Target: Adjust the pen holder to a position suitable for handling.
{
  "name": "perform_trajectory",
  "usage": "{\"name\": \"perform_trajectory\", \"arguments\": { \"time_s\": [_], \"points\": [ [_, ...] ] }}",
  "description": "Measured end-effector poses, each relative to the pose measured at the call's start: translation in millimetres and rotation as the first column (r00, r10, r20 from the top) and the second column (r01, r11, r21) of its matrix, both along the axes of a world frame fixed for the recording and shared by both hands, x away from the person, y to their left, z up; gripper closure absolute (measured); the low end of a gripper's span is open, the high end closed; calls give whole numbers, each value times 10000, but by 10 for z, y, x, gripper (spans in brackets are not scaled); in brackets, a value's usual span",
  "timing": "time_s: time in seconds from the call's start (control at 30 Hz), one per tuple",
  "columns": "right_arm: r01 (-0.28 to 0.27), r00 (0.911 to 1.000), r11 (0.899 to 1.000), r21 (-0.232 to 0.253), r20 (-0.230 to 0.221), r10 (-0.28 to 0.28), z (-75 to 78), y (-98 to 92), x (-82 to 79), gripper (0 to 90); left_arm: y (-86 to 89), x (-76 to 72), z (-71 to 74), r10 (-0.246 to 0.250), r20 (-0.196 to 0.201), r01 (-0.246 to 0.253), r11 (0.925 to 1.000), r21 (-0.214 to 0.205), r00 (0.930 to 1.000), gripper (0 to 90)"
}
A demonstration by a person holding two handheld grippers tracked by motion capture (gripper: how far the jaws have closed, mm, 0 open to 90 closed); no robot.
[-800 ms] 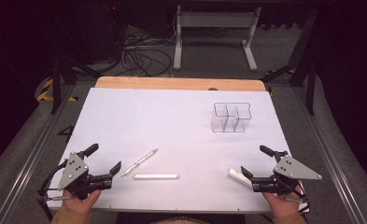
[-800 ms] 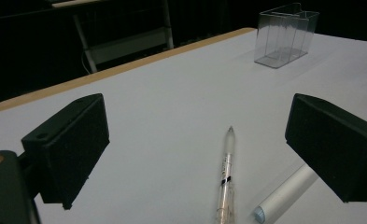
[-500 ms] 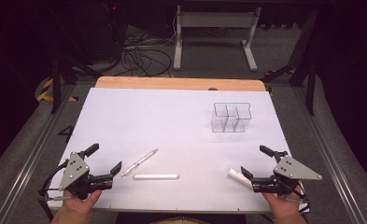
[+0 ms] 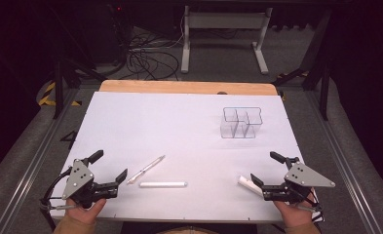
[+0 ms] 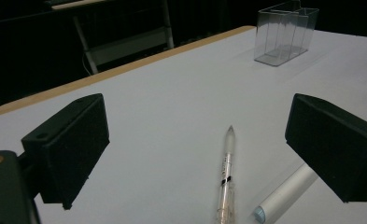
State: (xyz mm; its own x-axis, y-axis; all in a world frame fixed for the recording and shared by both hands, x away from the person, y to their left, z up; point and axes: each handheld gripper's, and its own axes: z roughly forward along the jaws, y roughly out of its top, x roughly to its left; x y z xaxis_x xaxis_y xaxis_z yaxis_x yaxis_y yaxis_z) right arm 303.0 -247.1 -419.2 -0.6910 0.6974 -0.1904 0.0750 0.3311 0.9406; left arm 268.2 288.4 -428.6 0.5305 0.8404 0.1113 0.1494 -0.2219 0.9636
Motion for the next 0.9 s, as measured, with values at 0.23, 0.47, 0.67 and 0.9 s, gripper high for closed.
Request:
{"name": "perform_trajectory", "arguments": {
  "time_s": [0.23, 0.47, 0.67, 0.9],
  "points": [
    [-203, 9993, 9998, -50, -322, 201, 51, 13, 65, 94, 3, 12, -2, 1, -67, -1, 10000, -6, 10000, 71],
    [-308, 9985, 9994, -133, -457, 302, 127, 38, 143, 94, -8, 13, -5, 23, -75, -23, 10000, 20, 10000, 71],
    [-338, 9985, 9991, -269, -448, 326, 196, 60, 222, 94, 1, 13, -2, -4, -70, 4, 10000, -12, 10000, 72],
    [-383, 9978, 9989, -269, -547, 368, 257, 79, 313, 93, -4, 13, -4, 21, -64, -21, 10000, 5, 10000, 72]
  ]
}}
